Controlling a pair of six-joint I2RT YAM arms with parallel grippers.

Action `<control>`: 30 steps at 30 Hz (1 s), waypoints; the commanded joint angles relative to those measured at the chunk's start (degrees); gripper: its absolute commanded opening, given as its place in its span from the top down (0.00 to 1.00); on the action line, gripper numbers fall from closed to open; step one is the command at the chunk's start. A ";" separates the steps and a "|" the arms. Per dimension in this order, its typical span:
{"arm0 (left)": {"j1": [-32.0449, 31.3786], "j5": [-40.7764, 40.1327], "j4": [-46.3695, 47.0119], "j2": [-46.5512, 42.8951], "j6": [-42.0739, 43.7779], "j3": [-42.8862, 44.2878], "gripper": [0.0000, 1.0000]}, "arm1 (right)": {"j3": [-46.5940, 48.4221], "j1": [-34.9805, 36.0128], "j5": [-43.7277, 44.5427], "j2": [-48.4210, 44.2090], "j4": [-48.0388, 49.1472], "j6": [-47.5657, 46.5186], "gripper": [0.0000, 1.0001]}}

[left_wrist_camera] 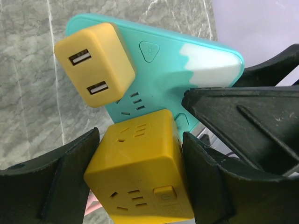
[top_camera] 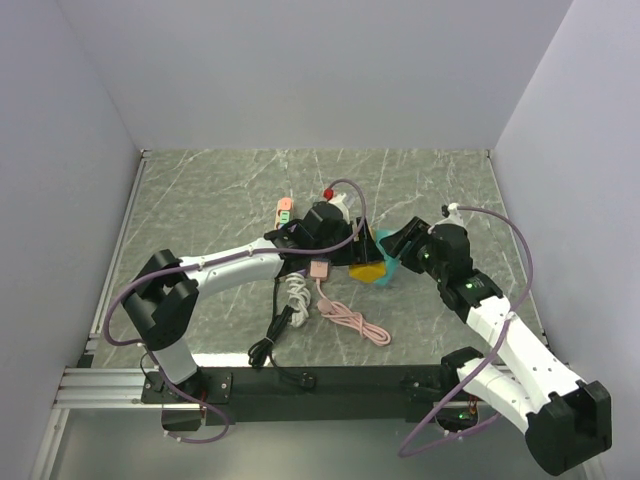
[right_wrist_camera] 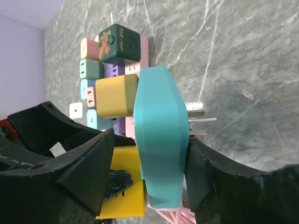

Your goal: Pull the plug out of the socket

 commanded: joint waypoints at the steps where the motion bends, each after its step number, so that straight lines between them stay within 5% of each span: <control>1: -1.49 4.57 6.26 -1.14 -3.11 4.17 1.00 | 2.79 0.36 0.43 0.54 5.17 1.48 0.34; 8: -1.14 7.37 9.60 -1.05 -7.85 6.37 1.00 | 2.52 0.36 3.95 3.17 6.04 2.45 0.44; 11: -0.53 8.52 11.80 -1.49 -10.05 6.20 1.00 | 1.56 0.36 4.21 4.32 7.18 2.89 0.70; 12: -0.44 8.61 12.06 -1.67 -10.49 6.02 1.00 | 1.30 0.36 4.56 4.15 7.80 2.89 0.92; 13: -0.18 8.78 12.15 -1.84 -10.58 5.93 1.00 | 1.12 0.36 5.00 4.15 7.89 2.89 1.00; 19: 4.74 10.71 12.86 -3.69 -12.43 0.76 1.00 | 3.13 0.36 15.16 3.88 1.49 -2.62 1.00; 24: 9.93 15.45 3.38 -4.31 -7.61 3.19 1.00 | 10.07 0.27 31.61 10.82 -10.72 -10.81 1.00; 30: 11.51 18.27 -8.13 -5.01 -2.68 9.08 1.00 | 9.64 0.18 36.55 11.97 -8.90 -15.92 1.00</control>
